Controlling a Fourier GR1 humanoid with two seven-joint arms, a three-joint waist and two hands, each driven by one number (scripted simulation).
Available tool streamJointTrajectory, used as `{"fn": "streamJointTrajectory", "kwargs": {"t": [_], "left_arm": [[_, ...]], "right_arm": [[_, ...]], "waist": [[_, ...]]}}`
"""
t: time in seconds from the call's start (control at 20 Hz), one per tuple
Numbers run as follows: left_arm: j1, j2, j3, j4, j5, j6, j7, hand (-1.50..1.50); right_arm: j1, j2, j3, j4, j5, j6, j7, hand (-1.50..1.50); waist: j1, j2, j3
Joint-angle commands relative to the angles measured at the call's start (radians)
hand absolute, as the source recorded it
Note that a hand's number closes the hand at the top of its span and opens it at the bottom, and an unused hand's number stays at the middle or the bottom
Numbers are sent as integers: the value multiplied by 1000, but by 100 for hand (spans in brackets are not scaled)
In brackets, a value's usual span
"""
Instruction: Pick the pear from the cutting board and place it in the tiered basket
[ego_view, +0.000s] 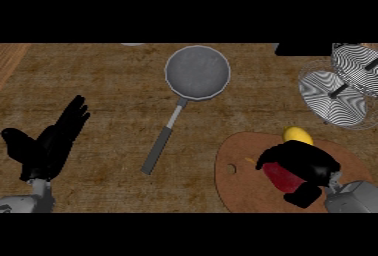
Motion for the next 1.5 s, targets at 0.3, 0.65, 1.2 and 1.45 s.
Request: {"fn": "streamJointTrajectory", "kwargs": {"t": [0.3,0.65,1.2,1.45], "left_arm": [[-52,-75,-13,25,-57,26,20,0],[9,-34,42,8,-37,-18,-1,0],[73,-30,75,-2,-23,-17,-33,0],[44,-37,55,-23,-21,-26,-13,0]], "right_arm": [[11,-4,90,70,208,-98,-178,150],[87,-143,-241,93,161,-277,-216,150],[76,-296,-919,468,-142,-563,-345,150],[41,-394,-1117,633,-356,-454,-587,150]], "waist": [[-3,2,1],[-32,1,4],[-72,-7,12],[-38,-2,7]]}}
